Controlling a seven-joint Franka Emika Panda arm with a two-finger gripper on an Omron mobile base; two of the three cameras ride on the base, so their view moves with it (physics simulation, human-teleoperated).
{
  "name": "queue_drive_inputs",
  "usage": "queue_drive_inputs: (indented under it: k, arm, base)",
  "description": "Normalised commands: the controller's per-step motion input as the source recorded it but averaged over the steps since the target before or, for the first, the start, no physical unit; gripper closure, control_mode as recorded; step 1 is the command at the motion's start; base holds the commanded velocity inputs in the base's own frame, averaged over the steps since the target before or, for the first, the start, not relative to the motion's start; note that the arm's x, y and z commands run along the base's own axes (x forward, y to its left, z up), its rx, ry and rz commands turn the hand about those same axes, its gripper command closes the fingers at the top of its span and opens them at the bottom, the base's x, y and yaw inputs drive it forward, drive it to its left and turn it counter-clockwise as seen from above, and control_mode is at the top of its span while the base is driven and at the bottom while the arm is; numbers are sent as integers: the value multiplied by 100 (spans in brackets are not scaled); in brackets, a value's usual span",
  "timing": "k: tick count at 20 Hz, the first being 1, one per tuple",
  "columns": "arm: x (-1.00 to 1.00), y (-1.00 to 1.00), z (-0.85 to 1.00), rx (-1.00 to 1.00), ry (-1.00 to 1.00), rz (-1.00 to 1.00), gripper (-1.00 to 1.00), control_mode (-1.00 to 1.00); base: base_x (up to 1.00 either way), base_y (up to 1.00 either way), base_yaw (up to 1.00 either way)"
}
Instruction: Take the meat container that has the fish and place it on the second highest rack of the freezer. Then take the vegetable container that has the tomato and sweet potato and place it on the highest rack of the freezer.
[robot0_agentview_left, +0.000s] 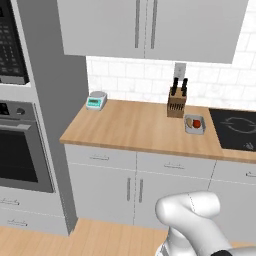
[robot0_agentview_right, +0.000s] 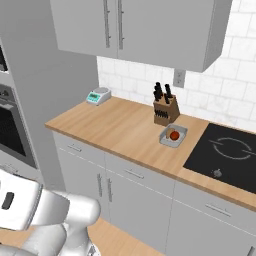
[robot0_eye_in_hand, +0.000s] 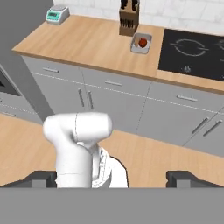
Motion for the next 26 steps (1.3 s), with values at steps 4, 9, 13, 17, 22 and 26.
queue_drive_inputs:
  k: [4,9,13,17,22,26]
  arm:
    - [83,-46,0,6,-16,-9,-100,-100]
    - [69,-58,0,13,-25,-1,-100,-100]
    - [80,-56,-11,24,-30,-1,-100,-100]
    - [95,-20,-8,51,5,-25,-100,-100]
    - [80,0,-27,54,28,-33,-100,-100]
    - [86,0,-25,38,27,-30,-100,-100]
  base:
    - [0,0,0]
    - [0,0,0]
    - [0,0,0]
    - [0,0,0]
    - [0,0,0]
    - [0,0,0]
